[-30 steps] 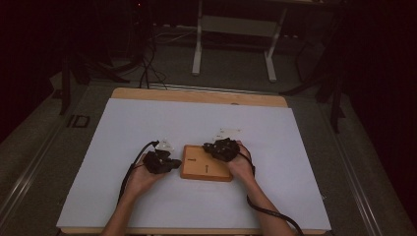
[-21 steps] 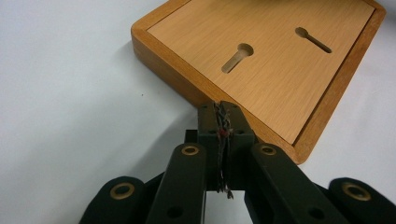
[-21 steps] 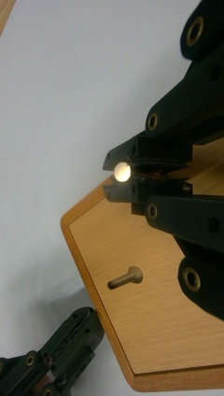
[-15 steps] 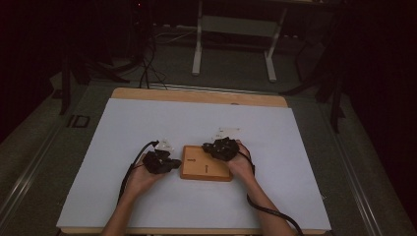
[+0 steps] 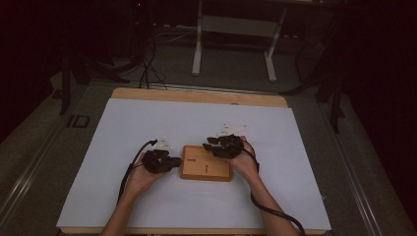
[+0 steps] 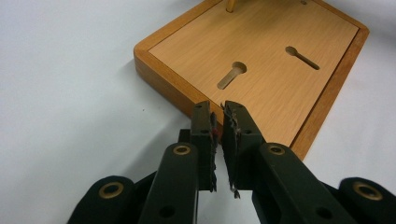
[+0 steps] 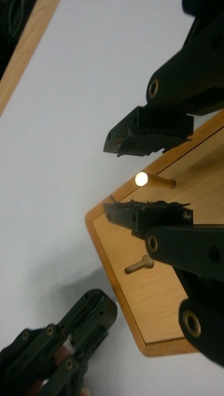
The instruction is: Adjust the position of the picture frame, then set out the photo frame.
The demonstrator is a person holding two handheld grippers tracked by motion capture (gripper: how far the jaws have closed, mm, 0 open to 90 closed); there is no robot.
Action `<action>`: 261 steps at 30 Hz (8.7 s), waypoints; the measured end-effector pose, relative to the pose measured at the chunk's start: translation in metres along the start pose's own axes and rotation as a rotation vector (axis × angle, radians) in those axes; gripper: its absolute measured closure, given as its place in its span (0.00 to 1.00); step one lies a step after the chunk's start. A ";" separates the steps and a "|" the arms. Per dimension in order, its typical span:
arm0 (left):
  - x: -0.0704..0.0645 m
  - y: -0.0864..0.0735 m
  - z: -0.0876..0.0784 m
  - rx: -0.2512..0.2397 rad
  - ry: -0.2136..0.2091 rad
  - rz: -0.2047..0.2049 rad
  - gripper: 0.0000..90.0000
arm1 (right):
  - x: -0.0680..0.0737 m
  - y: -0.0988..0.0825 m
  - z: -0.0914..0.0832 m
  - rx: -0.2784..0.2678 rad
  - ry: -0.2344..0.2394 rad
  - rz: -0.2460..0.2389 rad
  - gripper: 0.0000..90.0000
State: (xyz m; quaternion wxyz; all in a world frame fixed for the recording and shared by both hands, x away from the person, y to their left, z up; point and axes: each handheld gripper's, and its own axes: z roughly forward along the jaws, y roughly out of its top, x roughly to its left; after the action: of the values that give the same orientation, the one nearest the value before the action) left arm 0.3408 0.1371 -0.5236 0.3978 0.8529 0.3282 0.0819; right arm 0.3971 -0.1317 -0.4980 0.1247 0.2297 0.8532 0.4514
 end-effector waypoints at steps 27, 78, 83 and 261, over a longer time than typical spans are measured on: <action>-0.006 0.007 -0.013 -0.126 0.004 -0.010 0.87 | 0.018 -0.018 -0.026 -0.026 -0.008 -0.036 0.66; -0.005 0.066 0.069 -0.056 -0.067 0.059 0.89 | 0.022 -0.058 -0.053 0.044 0.036 0.037 0.61; -0.004 0.068 0.070 -0.048 -0.077 0.063 0.93 | 0.022 -0.058 -0.054 0.043 0.029 0.037 0.60; 0.049 0.042 -0.001 -0.170 -0.055 -0.122 0.65 | 0.018 -0.043 -0.055 -0.055 -0.049 -0.154 0.51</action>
State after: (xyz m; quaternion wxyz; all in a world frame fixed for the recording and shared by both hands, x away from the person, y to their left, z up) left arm 0.3990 0.1484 -0.4986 0.4820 0.7963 0.3601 0.0616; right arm 0.3461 -0.1825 -0.5027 0.1861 0.1706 0.8524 0.4579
